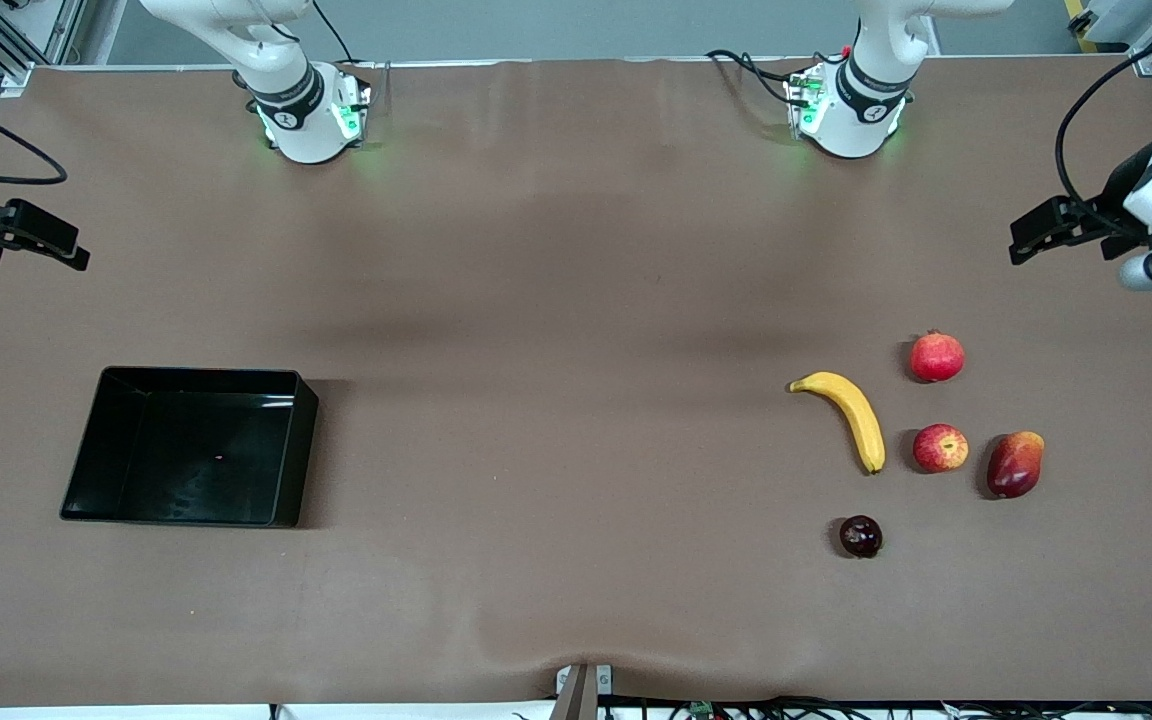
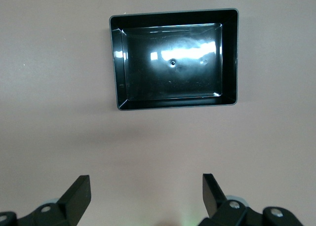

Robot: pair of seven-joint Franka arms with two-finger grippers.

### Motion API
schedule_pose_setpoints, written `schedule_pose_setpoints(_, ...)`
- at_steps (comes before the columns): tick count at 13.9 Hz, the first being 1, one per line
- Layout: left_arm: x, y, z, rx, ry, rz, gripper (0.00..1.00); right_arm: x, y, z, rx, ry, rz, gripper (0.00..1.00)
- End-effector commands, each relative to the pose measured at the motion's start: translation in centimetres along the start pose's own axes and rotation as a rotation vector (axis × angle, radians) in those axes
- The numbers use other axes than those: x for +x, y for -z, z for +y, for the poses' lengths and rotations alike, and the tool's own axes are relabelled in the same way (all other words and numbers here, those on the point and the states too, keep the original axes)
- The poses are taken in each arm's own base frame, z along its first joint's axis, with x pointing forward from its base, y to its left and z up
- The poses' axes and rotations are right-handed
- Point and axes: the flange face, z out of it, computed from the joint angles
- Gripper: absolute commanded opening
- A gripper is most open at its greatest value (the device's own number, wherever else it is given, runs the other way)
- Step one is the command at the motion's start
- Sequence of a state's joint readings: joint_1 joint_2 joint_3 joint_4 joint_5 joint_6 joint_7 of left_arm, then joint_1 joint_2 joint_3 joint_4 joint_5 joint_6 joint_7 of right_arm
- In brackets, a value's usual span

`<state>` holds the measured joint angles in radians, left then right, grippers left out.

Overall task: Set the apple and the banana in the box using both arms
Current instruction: 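Move the left gripper over the striped yellow-red apple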

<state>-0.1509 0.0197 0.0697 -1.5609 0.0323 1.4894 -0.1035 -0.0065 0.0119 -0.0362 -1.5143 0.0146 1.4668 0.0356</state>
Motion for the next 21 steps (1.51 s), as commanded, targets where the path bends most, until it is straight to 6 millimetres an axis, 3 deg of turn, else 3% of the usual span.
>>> schedule_pose_setpoints(1, 1.1, -1.1, -0.4, 0.058, 0.019, -0.008, 1.00, 0.0, 0.5, 0.1, -0.008, -0.001, 0.001, 1.00)
schedule_pose_setpoints(4, 2.6, -3.0, -0.5, 0.070, 0.022, -0.011, 1.00, 0.0, 0.5, 0.2, -0.008, -0.002, 0.001, 1.00)
schedule_pose_setpoints(5, 3.2, -3.7, -1.7, 0.069, 0.045, -0.013, 1.00, 0.0, 0.5, 0.2, -0.008, -0.002, 0.001, 1.00)
schedule_pose_setpoints(9, 4.7, -8.1, -2.1, 0.063, 0.047, 0.015, 1.00, 0.0, 0.5, 0.2, -0.008, -0.002, 0.001, 1.00)
schedule_pose_setpoints(13, 7.1, -11.9, -4.1, 0.050, 0.081, 0.019, 1.00, 0.0, 0.5, 0.2, -0.010, -0.002, 0.001, 1.00)
schedule_pose_setpoints(17, 9.3, -15.9, -3.8, 0.054, 0.076, 0.015, 1.00, 0.0, 0.5, 0.2, -0.010, -0.001, 0.001, 1.00)
schedule_pose_setpoints(21, 10.1, -18.3, -3.6, 0.055, 0.072, 0.007, 1.00, 0.0, 0.5, 0.3, -0.010, -0.004, 0.001, 1.00)
